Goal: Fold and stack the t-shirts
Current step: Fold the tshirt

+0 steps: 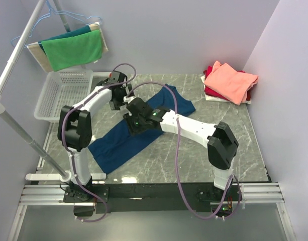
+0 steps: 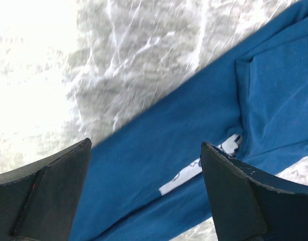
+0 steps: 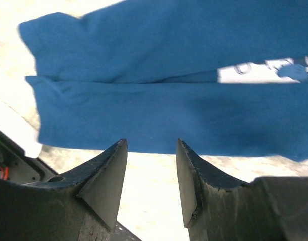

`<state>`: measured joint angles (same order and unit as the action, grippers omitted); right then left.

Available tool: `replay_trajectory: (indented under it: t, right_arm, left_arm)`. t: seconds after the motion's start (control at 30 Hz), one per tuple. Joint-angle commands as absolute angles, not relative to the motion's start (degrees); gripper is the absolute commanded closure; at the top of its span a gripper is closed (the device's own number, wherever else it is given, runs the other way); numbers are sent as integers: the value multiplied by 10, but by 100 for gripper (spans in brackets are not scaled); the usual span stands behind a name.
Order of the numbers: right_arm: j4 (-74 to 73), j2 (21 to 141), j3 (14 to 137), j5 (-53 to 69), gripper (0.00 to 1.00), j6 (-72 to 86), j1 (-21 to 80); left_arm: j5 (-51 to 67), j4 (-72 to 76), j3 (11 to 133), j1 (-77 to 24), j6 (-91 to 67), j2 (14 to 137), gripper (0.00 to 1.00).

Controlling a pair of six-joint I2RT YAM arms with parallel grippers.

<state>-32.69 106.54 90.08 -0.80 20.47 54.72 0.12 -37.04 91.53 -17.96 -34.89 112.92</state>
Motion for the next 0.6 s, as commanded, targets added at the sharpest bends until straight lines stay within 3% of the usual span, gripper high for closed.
replay_trajectory:
  t: [0.0, 0.27, 0.57]
  right_arm:
    - [-328, 1108, 954, -20, 49, 192, 572]
    - [-379, 1234, 1021, 51, 50, 173, 610]
    - [-359, 1276, 992, 73, 50, 178, 614]
  left_arm:
    - [-4, -382, 966, -178, -330, 1155, 5]
    - [4, -390, 991, -178, -317, 1171, 5]
    - [7, -385, 981, -178, -309, 1169, 5]
